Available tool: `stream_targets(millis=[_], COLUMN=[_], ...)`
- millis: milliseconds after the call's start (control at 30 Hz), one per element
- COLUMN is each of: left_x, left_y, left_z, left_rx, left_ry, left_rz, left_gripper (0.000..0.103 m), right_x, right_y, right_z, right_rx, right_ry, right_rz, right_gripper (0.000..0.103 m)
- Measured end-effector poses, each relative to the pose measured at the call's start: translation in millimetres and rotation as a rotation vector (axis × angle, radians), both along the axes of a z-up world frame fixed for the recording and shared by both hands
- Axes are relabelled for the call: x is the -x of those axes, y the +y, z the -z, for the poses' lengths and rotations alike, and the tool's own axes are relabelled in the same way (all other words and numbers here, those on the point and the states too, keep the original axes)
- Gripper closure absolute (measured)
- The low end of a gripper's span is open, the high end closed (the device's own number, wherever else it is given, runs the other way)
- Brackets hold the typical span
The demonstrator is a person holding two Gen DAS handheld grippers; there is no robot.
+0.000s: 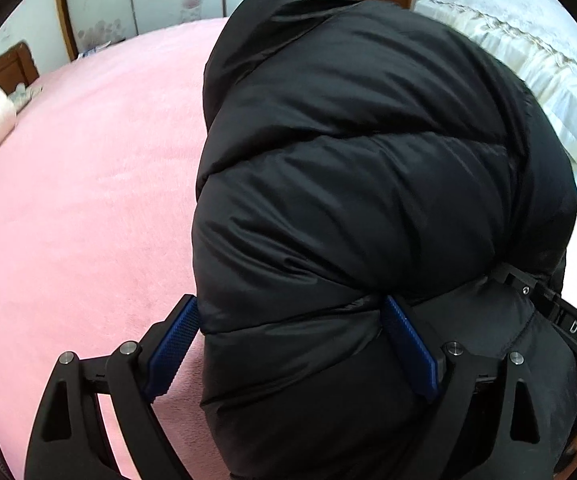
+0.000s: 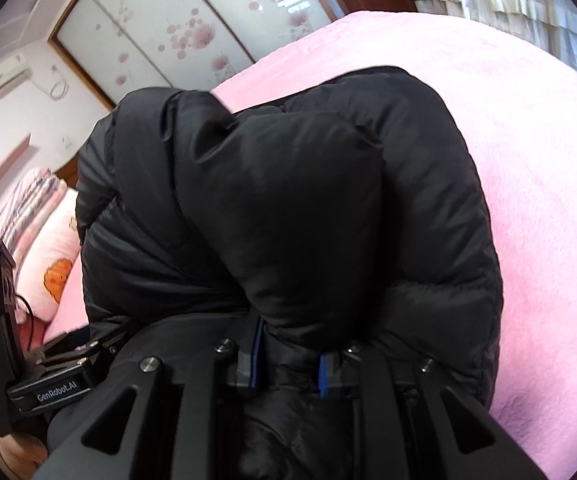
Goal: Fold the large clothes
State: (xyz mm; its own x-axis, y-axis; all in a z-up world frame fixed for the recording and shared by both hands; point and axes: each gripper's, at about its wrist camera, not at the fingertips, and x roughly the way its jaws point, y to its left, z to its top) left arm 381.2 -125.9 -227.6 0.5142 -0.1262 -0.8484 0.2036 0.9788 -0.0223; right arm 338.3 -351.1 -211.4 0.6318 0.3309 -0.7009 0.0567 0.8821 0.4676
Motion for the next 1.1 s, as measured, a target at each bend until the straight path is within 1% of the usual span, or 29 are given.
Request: stream_targets(millis=[133, 200, 233, 300, 367, 400, 433, 467, 500, 533, 567, 600, 633, 733, 833, 900, 1000, 1033, 1067, 1100], left_x=[18, 26, 29, 32, 35, 33, 34, 33, 30, 28, 28, 24, 26, 12, -4, -15, -31, -38, -25, -30], left_y=[-15, -20, -23, -28, -34, -34, -29, -23, -20, -6, -2, 4, 26, 41, 53, 55, 61, 60, 62, 60], left_z=[-17, -24, -28, -32, -37, -38, -40, -40, -44, -50, -41, -44, -43, -42, -38, -35, -33, -29, -31, -27], left_rx=[-0.059, -0.076, -0.082, -0.090, -0.094, -0.093, -0.087, -0.076, -0.056, -0.031, -0.012, 0.023, 0.052, 0.125, 0.181, 0.201, 0.222, 0.235, 0.243, 0.251], left_ry=[-0.063, -0.089, -0.099, -0.105, -0.101, -0.095, -0.084, -0.073, -0.055, -0.038, -0.026, -0.002, 0.019, 0.079, 0.114, 0.129, 0.144, 0.156, 0.163, 0.174], left_rz=[0.051, 0.077, 0.094, 0.121, 0.143, 0.150, 0.156, 0.159, 0.162, 0.163, 0.164, 0.166, 0.168, 0.166, 0.153, 0.143, 0.130, 0.126, 0.124, 0.122], left_gripper=[0.012, 0.012, 0.012, 0.012, 0.012, 0.012, 0.012, 0.012, 0.012, 0.012, 0.012, 0.012, 0.012, 0.012, 0.012, 0.012, 0.012, 0.012, 0.012, 0.012], right_x=[5, 15, 22, 32, 40, 43, 46, 46, 48, 49, 50, 51, 50, 48, 43, 36, 23, 17, 13, 10], right_y=[6, 3, 2, 1, 2, 1, 0, -2, -7, -10, -15, -20, -25, -35, -47, -41, -30, -22, -18, -12], right_z=[-20, -35, -45, -56, -67, -71, -75, -78, -80, -85, -88, -92, -96, -99, -103, -103, -93, -90, -85, -84], right_rx=[0.029, 0.052, 0.068, 0.094, 0.137, 0.160, 0.183, 0.193, 0.195, 0.189, 0.179, 0.162, 0.130, 0.072, 0.057, 0.066, 0.101, 0.140, 0.174, 0.202], right_ry=[0.019, 0.015, -0.001, -0.021, -0.033, -0.036, -0.032, -0.027, -0.028, -0.037, -0.041, -0.044, -0.048, -0.055, -0.058, -0.030, 0.029, 0.047, 0.062, 0.074], right_rz=[-0.053, -0.041, -0.037, -0.045, -0.052, -0.049, -0.044, -0.040, -0.036, -0.027, -0.022, -0.018, -0.021, -0.003, 0.019, 0.007, -0.038, -0.062, -0.080, -0.092], right_gripper=[0.078, 0.071, 0.070, 0.068, 0.062, 0.054, 0.040, 0.032, 0.020, 0.013, 0.012, 0.009, 0.008, 0.007, 0.007, 0.007, 0.007, 0.007, 0.007, 0.007])
